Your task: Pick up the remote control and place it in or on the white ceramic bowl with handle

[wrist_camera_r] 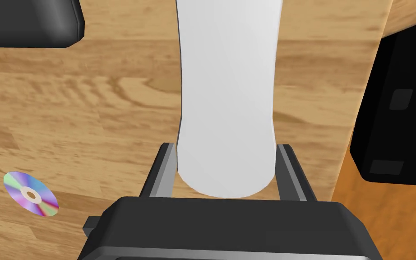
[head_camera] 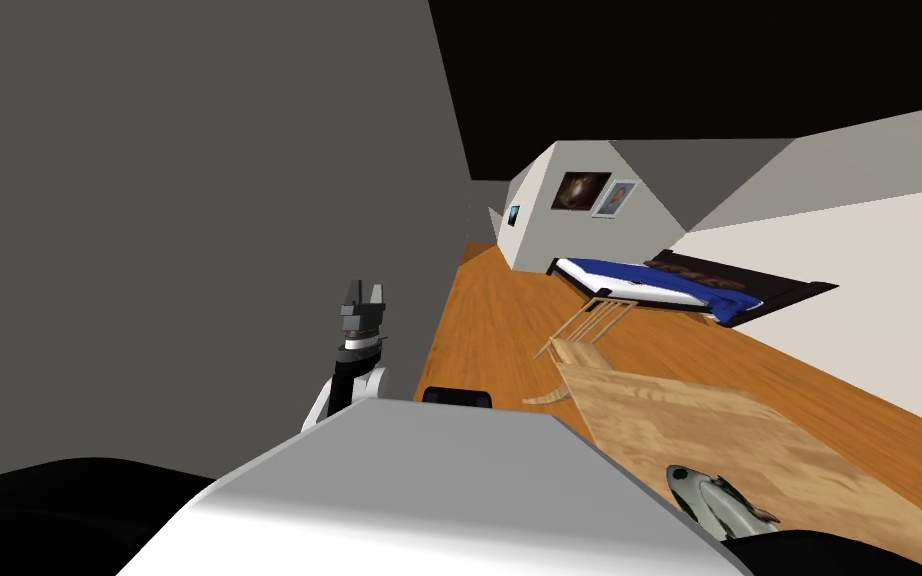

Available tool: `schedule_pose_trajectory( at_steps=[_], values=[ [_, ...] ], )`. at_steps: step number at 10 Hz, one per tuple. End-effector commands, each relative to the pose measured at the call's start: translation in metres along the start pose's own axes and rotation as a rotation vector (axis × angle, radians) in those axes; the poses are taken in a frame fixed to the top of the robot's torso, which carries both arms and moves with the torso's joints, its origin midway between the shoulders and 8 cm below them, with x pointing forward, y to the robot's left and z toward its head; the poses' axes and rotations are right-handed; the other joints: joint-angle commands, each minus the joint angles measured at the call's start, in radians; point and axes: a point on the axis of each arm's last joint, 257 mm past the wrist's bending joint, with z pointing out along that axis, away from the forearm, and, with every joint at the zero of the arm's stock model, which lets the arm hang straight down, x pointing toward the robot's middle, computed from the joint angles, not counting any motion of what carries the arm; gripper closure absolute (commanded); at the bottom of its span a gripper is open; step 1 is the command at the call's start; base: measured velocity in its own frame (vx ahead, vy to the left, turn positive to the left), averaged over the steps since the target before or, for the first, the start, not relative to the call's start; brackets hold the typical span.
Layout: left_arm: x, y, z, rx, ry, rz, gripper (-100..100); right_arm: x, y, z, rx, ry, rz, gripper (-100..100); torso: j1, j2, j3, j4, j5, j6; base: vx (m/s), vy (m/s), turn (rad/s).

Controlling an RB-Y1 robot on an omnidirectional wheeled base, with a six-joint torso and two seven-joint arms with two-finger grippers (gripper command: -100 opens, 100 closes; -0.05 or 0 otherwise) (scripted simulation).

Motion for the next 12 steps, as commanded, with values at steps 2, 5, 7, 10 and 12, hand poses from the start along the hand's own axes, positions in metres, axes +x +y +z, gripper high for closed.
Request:
schedule_pose_trajectory(
  at_steps=[2, 5, 7, 10, 12],
  values=[
    [0.0, 0.0, 0.0, 0.0, 0.0, 0.0, 0, -0.009, -0.032, -0.022, 0.041, -0.008, 0.005, 100, 0.001, -0.001, -0.001, 0.0, 0.0, 0.0, 0.033, 0.056, -0.041],
    [0.0, 0.0, 0.0, 0.0, 0.0, 0.0, 0, -0.023, -0.044, -0.032, 0.049, -0.031, 0.005, 100, -0.002, -0.002, -0.001, 0.0, 0.0, -0.001, 0.028, 0.006, -0.019],
    [0.0, 0.0, 0.0, 0.0, 0.0, 0.0, 0, -0.036, -0.05, -0.037, 0.049, -0.053, 0.005, 100, -0.003, -0.001, -0.001, 0.0, -0.002, 0.0, 0.013, -0.008, -0.008],
    [0.0, 0.0, 0.0, 0.0, 0.0, 0.0, 0, -0.059, -0.056, -0.044, 0.04, -0.093, 0.002, 100, -0.004, -0.001, -0.001, 0.0, -0.002, 0.0, 0.016, -0.018, -0.013],
    [0.0, 0.0, 0.0, 0.0, 0.0, 0.0, 0, -0.076, -0.058, -0.048, 0.03, -0.124, -0.002, 100, -0.006, -0.002, -0.001, -0.001, -0.002, -0.001, 0.027, -0.032, -0.003]
  ],
)
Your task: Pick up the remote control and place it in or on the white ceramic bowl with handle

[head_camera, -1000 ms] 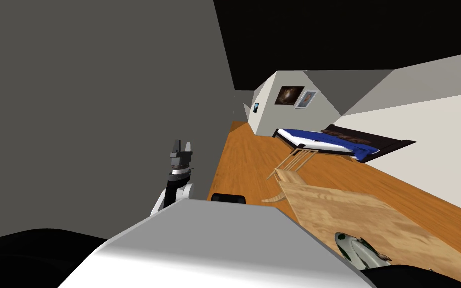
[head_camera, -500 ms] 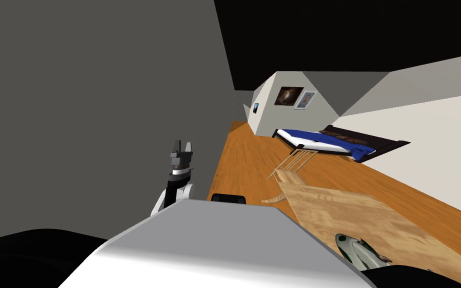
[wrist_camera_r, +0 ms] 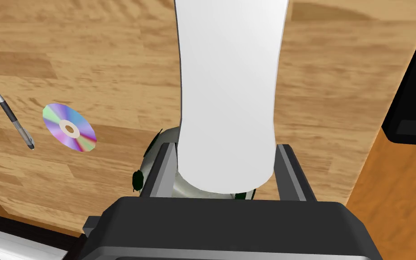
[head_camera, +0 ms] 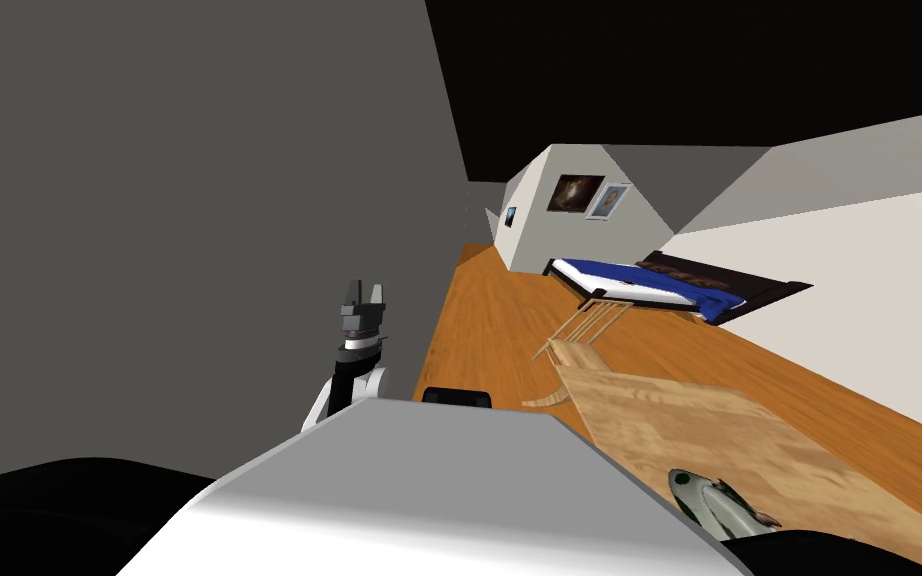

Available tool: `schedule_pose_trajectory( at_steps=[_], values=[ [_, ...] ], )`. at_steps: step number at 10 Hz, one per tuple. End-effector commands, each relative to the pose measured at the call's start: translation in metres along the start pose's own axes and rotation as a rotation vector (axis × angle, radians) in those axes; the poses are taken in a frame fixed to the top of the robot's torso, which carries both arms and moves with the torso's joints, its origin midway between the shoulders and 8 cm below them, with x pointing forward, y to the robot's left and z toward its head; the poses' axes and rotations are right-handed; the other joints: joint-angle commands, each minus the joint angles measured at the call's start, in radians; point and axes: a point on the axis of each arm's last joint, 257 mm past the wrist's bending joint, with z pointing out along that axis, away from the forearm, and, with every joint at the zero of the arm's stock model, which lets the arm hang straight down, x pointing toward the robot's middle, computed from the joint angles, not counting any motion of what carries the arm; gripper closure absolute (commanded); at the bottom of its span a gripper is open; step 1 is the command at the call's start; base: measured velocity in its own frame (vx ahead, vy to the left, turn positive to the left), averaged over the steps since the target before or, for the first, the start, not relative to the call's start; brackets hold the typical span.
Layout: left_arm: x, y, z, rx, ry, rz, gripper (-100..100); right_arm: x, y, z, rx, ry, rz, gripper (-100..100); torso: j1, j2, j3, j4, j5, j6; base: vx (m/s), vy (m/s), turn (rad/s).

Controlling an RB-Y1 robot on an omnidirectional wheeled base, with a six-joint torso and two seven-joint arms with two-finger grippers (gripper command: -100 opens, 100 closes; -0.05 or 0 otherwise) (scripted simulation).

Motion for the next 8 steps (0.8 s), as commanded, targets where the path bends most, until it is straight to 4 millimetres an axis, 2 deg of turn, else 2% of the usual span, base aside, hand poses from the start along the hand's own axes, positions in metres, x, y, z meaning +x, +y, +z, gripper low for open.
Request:
schedule_pose_trajectory(
  at_steps=[1, 2, 3, 5, 6, 8],
  values=[
    [0.0, 0.0, 0.0, 0.0, 0.0, 0.0, 0, -0.028, -0.003, -0.005, -0.021, -0.048, -0.006, 100, 0.0, 0.0, 0.0, 0.0, 0.0, 0.0, 0.04, -0.058, -0.004],
    [0.0, 0.0, 0.0, 0.0, 0.0, 0.0, 0, -0.028, -0.003, -0.005, -0.021, -0.048, -0.006, 100, -0.001, -0.001, -0.001, 0.0, 0.0, 0.0, 0.025, -0.051, 0.009],
    [0.0, 0.0, 0.0, 0.0, 0.0, 0.0, 0, -0.055, -0.002, -0.009, -0.045, -0.095, -0.017, 100, -0.001, 0.0, -0.001, -0.001, 0.0, 0.0, 0.032, -0.071, -0.011],
    [0.0, 0.0, 0.0, 0.0, 0.0, 0.0, 0, -0.055, -0.002, -0.009, -0.045, -0.095, -0.017, 100, -0.001, -0.001, -0.001, -0.001, 0.0, -0.001, 0.017, -0.038, 0.013],
    [0.0, 0.0, 0.0, 0.0, 0.0, 0.0, 0, -0.08, 0.0, -0.014, -0.071, -0.14, -0.029, 100, 0.001, 0.001, 0.0, -0.001, 0.0, 0.0, 0.013, -0.041, -0.016],
    [0.0, 0.0, 0.0, 0.0, 0.0, 0.0, 0, -0.08, 0.0, -0.014, -0.071, -0.14, -0.029, 100, 0.0, 0.0, 0.0, -0.001, 0.0, -0.001, 0.015, -0.04, 0.016]
  ],
)
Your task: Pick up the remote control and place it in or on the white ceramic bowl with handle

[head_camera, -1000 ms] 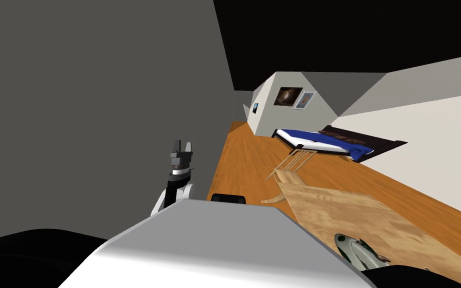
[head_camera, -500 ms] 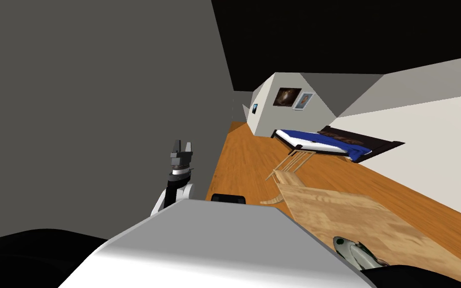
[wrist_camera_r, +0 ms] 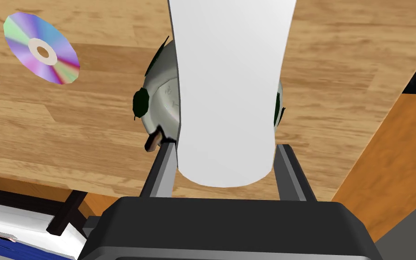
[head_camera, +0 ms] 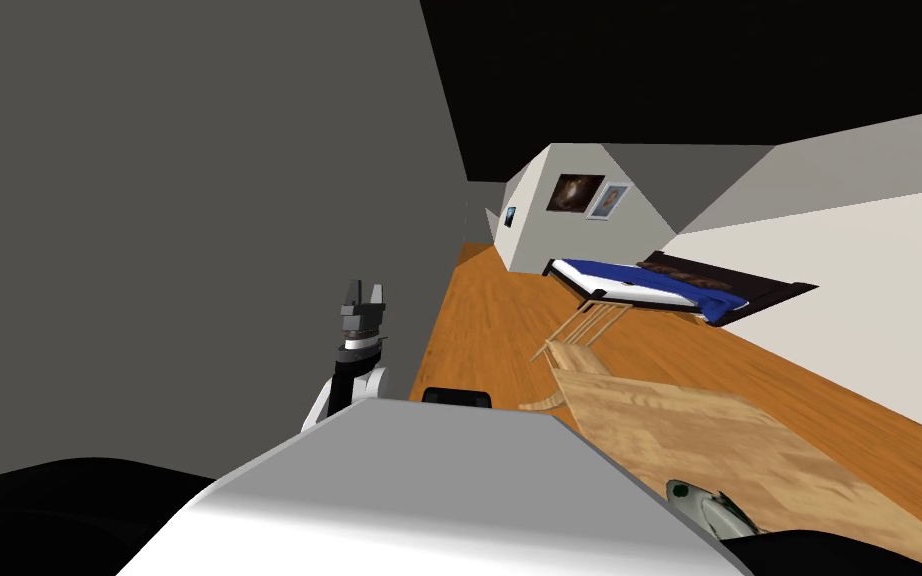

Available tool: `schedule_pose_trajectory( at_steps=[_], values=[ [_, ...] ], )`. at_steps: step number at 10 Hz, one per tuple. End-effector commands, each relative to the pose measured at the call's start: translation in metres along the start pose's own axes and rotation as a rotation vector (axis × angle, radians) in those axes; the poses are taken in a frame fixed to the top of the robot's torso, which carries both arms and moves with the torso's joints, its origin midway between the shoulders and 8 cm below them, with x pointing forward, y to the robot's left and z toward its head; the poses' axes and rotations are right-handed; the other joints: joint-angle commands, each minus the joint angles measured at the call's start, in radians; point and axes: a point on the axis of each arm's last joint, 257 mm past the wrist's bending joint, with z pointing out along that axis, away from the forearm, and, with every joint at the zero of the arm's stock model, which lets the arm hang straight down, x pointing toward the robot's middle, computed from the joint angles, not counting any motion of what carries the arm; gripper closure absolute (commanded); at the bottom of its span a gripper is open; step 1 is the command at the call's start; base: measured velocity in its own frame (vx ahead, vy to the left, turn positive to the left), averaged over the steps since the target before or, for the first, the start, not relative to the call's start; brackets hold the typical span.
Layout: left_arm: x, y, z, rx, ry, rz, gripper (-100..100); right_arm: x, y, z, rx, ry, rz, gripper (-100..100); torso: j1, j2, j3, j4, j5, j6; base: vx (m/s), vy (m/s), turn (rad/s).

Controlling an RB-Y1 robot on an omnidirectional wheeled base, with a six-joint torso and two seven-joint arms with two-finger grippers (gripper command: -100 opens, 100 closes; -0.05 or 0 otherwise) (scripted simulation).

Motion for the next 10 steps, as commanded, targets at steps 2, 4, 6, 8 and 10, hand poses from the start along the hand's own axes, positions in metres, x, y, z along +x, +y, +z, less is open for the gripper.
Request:
schedule_pose_trajectory(
  at_steps=[2, 4, 6, 8, 10],
  values=[
    [0.0, 0.0, 0.0, 0.0, 0.0, 0.0, 0, -0.03, 0.004, -0.002, -0.032, -0.051, -0.018, 100, 0.0, 0.0, 0.0, 0.0, 0.001, 0.0, 0.016, -0.051, -0.002],
    [0.0, 0.0, 0.0, 0.0, 0.0, 0.0, 0, -0.041, 0.005, -0.003, -0.042, -0.069, -0.026, 100, -0.004, -0.001, -0.001, 0.0, 0.0, -0.002, 0.023, -0.088, 0.02],
    [0.0, 0.0, 0.0, 0.0, 0.0, 0.0, 0, -0.054, 0.009, -0.003, -0.062, -0.092, -0.037, 100, 0.0, 0.0, 0.0, 0.0, 0.001, 0.0, 0.009, -0.026, 0.003],
    [0.0, 0.0, 0.0, 0.0, 0.0, 0.0, 0, -0.05, 0.007, -0.004, -0.055, -0.085, -0.035, -100, 0.002, 0.001, 0.0, 0.0, 0.001, 0.001, 0.004, -0.009, 0.005],
    [0.0, 0.0, 0.0, 0.0, 0.0, 0.0, 0, -0.05, 0.007, -0.004, -0.055, -0.085, -0.035, -100, 0.003, 0.002, 0.001, 0.0, 0.002, 0.001, 0.0, 0.0, 0.0]
  ],
)
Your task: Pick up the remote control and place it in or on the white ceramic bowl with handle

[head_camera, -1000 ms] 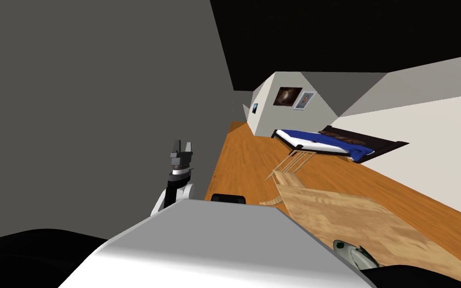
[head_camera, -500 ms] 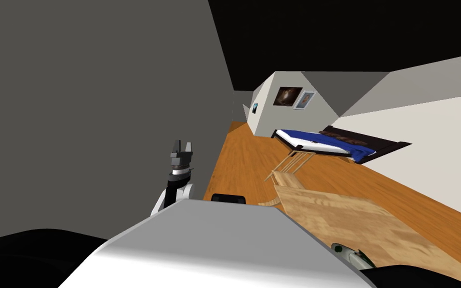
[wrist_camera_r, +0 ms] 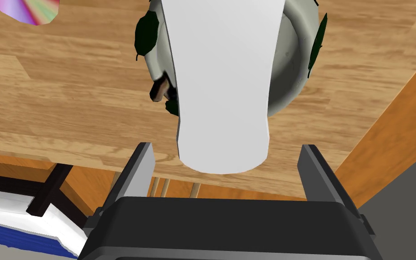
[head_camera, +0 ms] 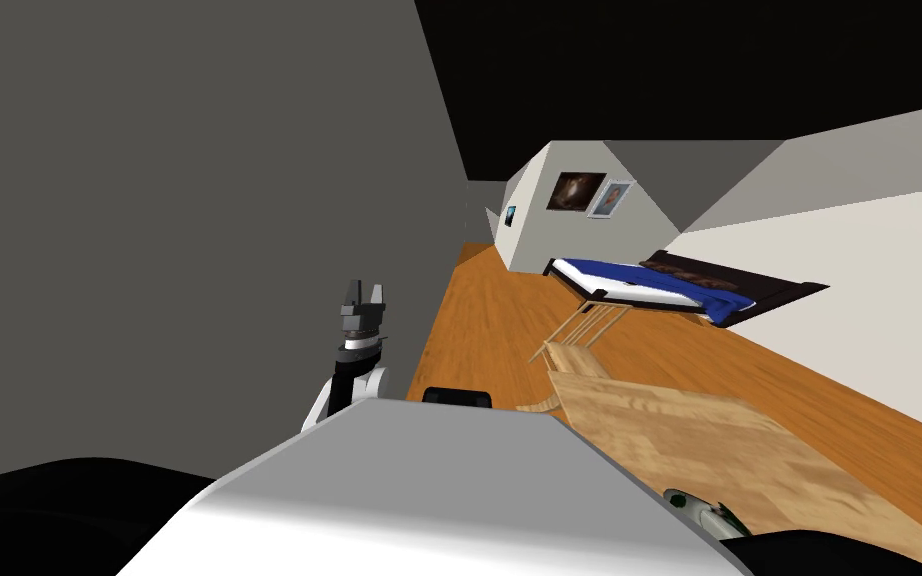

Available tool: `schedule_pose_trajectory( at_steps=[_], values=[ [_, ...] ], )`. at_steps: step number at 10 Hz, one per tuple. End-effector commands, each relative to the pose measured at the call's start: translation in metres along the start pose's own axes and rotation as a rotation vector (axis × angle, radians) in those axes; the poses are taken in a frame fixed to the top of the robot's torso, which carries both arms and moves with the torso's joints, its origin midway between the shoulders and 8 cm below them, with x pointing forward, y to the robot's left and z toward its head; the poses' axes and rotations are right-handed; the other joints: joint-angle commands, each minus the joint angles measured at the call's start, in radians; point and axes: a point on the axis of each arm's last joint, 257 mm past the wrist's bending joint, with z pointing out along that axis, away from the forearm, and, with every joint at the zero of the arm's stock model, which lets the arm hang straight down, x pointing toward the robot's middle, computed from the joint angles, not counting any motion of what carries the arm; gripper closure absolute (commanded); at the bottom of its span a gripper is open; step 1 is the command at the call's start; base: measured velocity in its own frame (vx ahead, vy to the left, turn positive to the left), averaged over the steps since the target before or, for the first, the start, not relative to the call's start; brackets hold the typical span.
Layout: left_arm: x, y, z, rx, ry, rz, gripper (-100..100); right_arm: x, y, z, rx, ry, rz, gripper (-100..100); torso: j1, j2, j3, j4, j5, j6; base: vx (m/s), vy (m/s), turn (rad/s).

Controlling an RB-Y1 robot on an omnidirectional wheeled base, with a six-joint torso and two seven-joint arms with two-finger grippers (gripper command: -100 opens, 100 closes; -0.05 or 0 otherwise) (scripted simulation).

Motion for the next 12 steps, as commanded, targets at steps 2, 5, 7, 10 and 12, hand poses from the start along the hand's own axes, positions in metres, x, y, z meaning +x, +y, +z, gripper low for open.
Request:
schedule_pose_trajectory(
  at_steps=[2, 5, 7, 10, 12],
  values=[
    [0.0, 0.0, 0.0, 0.0, 0.0, 0.0, 0, 0.0, 0.0, 0.0, 0.0, 0.0, 0.0, -100, 0.0, 0.0, 0.0, 0.0, 0.0, 0.0, 0.0, 0.0, 0.0],
    [0.0, 0.0, 0.0, 0.0, 0.0, 0.0, 0, -0.013, -0.01, -0.015, 0.0, -0.002, -0.015, -100, 0.001, 0.0, 0.0, 0.0, 0.0, 0.0, 0.003, 0.014, -0.045],
    [0.0, 0.0, 0.0, 0.0, 0.0, 0.0, 0, -0.022, -0.016, -0.025, 0.0, -0.003, -0.025, -100, 0.002, -0.001, 0.0, 0.0, 0.001, 0.0, 0.009, 0.028, -0.06],
    [0.0, 0.0, 0.0, 0.0, 0.0, 0.0, 0, -0.042, -0.026, -0.044, -0.003, -0.005, -0.047, -100, 0.003, 0.0, 0.0, 0.0, 0.001, 0.0, 0.005, 0.026, -0.069],
    [0.0, 0.0, 0.0, 0.0, 0.0, 0.0, 0, -0.041, -0.025, -0.044, -0.002, -0.005, -0.047, -100, 0.001, 0.0, 0.0, 0.0, 0.0, 0.0, 0.002, 0.006, 0.008]
  ],
)
